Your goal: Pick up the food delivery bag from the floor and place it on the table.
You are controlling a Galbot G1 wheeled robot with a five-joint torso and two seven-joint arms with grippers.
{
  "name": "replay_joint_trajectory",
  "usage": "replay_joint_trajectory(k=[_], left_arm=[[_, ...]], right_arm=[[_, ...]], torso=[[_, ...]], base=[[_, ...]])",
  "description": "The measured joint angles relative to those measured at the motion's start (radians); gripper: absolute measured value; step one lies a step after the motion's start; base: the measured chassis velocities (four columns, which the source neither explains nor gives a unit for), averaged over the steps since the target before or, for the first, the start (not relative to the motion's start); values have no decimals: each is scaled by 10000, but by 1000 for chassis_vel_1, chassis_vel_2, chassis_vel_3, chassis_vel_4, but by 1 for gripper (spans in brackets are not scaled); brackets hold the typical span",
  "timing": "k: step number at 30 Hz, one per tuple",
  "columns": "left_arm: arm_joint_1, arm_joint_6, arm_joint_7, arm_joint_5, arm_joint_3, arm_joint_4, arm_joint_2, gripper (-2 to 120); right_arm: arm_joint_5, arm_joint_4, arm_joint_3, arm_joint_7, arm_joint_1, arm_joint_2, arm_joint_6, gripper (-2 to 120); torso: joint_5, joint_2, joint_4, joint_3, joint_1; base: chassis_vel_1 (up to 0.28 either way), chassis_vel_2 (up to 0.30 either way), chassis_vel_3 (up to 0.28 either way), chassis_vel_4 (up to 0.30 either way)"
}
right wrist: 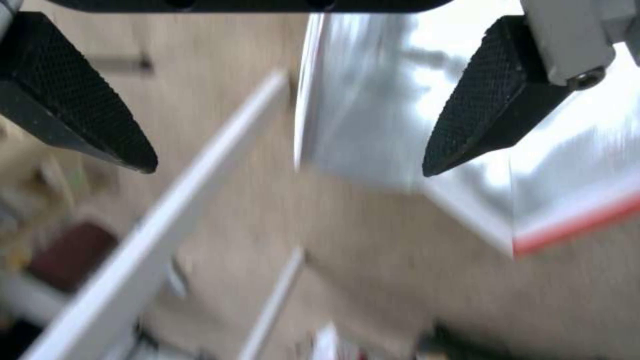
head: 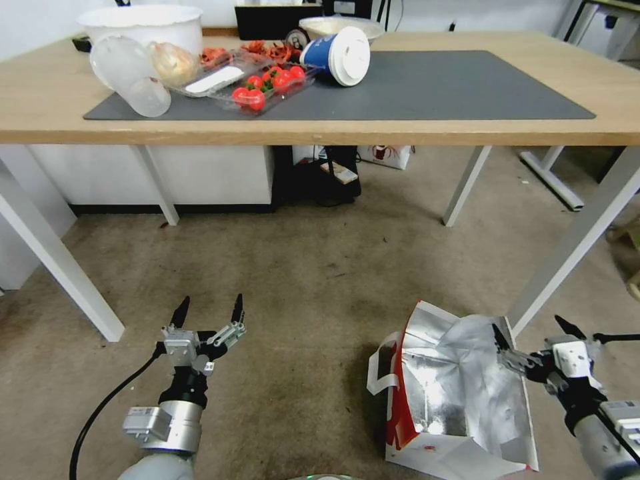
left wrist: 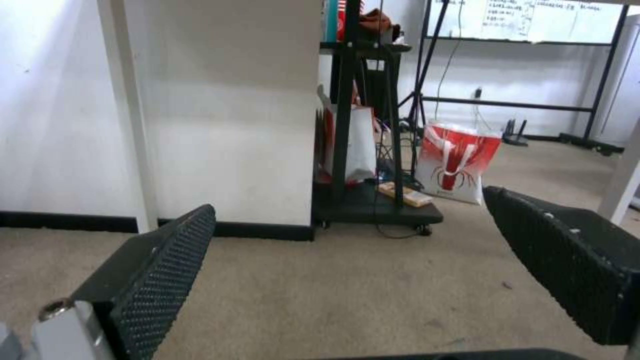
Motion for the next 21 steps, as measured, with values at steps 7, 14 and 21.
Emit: replay_joint_trajectory(k=[7, 14, 21], left_arm=[[-53, 8, -72, -95, 0, 104, 64, 100], [-116, -4, -126, -171, -25, 210, 96, 100], [-170, -12, -141, -185, -18, 269, 73, 100]], right_arm=[[-462, 132, -392, 201, -918, 424, -867, 100], [-941, -390, -577, -187, -1289, 637, -510, 100], [-1031, -793, -593, -216, -1433, 704, -470, 100]], torso=[[1, 8, 0, 0, 1], [2, 14, 2, 0, 2], [2, 16, 1, 0, 3]], base=[[0, 0, 0, 0], [0, 0, 0, 0], [0, 0, 0, 0]])
